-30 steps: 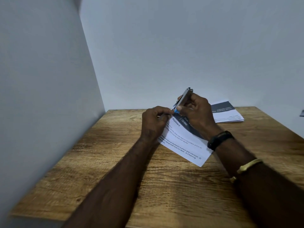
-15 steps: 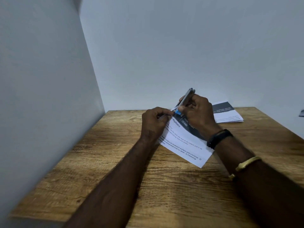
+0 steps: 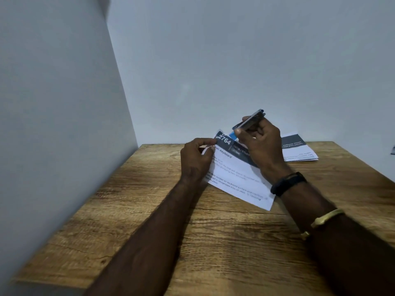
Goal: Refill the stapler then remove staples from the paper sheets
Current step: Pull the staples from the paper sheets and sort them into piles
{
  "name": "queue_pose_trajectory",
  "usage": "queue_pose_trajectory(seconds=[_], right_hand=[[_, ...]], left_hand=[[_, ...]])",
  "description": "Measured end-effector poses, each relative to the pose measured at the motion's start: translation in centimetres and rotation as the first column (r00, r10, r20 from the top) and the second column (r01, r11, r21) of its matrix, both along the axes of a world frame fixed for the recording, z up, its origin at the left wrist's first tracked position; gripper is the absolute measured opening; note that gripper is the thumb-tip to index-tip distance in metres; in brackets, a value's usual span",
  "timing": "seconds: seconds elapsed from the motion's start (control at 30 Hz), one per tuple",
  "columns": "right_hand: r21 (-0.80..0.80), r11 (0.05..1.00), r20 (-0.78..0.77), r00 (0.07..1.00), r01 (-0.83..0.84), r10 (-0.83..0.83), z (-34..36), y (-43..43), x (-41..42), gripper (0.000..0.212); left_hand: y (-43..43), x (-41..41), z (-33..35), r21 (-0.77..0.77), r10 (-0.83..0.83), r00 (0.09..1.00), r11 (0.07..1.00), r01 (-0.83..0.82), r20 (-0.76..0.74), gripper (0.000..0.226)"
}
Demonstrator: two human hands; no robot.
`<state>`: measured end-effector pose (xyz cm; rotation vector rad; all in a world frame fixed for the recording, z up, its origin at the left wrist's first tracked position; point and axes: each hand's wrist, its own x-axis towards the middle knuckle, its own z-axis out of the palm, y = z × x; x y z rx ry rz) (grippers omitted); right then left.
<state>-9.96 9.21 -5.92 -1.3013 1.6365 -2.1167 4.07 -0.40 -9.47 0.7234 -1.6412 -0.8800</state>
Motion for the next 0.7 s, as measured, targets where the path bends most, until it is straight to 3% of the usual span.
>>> queue_pose_trajectory(seconds=[0.1, 0.23, 0.3, 0.53, 0.7], right_hand=[[0.053, 0.997, -0.107, 0.993, 0.053, -0.047, 0.4, 0.4, 0.3, 0.023], [0.328, 0.932, -0.431, 0.902, 0.152, 0.005, 0.6, 0.9, 0.5, 0.022], [0.44, 0.872, -0.519, 0.853, 0.215, 0.051, 0.2, 1.0, 1.0, 0.029], [0.683, 0.659, -0.524, 0.84, 0.316, 0.14, -1.0, 0.7, 2.5, 0.029], [0.722, 0.607, -0.51, 0.848, 0.332, 0.143, -1.8, 0.6, 2.7, 0.034]], left_hand=[[-0.5, 0.5, 0.4, -0.036, 0.098, 0.995, 0.994, -0.099, -0.02, 0.034], [-0.8, 0.9, 0.8, -0.041, 0.201, 0.979, 0.978, -0.203, -0.04, 0.058], [-1.1, 1.0, 0.9, -0.021, 0.25, 0.966, 0.968, -0.252, -0.071, 0.066], [-2.0, 1.3, 1.0, 0.187, 0.27, 0.942, 0.954, -0.234, -0.199, 0.07], [-2.1, 1.1, 1.0, 0.26, 0.215, 0.945, 0.954, -0.149, -0.247, 0.068]])
